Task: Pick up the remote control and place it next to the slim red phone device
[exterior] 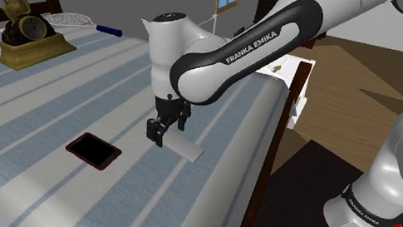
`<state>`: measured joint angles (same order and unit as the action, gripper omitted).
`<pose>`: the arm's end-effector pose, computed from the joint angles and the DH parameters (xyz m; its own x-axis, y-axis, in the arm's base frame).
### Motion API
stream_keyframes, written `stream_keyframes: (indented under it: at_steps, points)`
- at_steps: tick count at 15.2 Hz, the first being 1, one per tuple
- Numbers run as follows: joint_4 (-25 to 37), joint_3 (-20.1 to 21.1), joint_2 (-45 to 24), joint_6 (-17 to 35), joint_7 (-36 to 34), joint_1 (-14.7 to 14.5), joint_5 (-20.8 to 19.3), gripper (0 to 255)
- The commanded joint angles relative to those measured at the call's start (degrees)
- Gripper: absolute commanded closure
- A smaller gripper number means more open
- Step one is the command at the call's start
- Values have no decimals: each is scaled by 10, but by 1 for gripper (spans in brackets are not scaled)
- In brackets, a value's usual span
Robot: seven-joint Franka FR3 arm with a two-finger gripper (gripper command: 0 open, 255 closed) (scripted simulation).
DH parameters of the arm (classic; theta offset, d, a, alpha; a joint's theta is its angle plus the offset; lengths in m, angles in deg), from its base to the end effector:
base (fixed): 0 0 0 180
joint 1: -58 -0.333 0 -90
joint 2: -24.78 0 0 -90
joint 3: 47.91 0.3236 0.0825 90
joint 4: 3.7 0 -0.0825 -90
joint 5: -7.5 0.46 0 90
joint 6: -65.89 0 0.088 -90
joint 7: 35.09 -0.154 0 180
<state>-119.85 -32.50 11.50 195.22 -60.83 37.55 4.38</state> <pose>0.5292 0.3789 0.2517 0.9793 0.2025 -0.0012 0.2025 -0.9791 -0.0202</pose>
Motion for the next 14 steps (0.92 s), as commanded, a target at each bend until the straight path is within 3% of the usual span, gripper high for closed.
stream_keyframes:
  at_steps: [1,6,14]
  points:
    - [0,0,0,0,0,0,0,0]
    - [30,3,37,-65,9,4,13,0]
    - [30,3,37,-65,9,4,13,0]
